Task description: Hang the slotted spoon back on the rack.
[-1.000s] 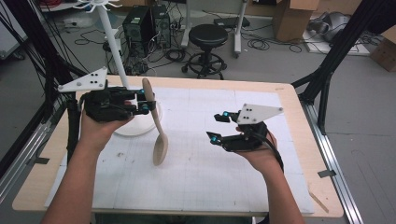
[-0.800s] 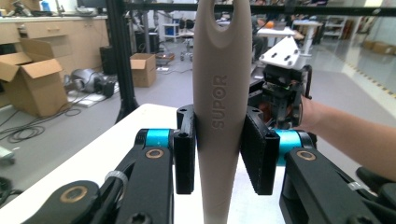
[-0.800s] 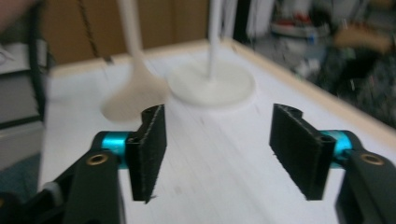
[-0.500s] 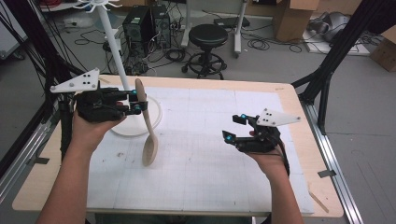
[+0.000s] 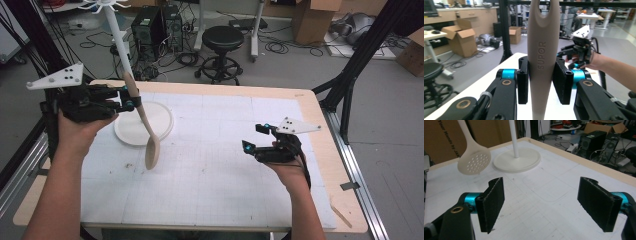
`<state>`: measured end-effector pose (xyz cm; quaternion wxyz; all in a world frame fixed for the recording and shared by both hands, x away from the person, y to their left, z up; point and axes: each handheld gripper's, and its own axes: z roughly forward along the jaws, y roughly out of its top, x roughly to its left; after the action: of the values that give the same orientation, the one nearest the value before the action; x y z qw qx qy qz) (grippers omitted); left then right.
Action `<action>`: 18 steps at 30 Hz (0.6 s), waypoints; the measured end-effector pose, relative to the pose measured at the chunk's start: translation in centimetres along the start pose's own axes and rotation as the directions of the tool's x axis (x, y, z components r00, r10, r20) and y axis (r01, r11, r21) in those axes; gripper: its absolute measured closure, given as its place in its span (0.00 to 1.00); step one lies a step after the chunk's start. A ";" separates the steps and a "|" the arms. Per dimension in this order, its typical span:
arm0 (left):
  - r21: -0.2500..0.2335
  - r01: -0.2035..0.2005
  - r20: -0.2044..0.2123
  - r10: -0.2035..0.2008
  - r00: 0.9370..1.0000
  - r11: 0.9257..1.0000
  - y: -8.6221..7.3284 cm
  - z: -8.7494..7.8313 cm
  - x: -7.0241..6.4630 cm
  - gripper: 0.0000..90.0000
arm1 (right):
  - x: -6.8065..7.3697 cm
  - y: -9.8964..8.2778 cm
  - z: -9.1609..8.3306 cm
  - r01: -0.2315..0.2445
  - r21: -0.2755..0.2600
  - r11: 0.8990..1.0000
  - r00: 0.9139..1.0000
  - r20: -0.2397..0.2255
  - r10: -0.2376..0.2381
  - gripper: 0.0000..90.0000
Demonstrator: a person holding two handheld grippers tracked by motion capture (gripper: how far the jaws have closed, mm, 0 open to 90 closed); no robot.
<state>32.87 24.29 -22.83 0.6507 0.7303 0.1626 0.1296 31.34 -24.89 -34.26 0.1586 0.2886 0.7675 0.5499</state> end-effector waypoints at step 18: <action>0.020 0.017 -0.133 -0.014 0.991 1.000 3.2 -3.1 3.9 0.76 | 0.2 0.1 0.4 0.004 0.015 1.000 1.000 -0.002 -0.004 0.24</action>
<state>35.38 28.39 -19.39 0.6317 0.7257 0.2125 0.1710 31.42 -24.46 -34.30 0.1569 0.2877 0.7724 0.5441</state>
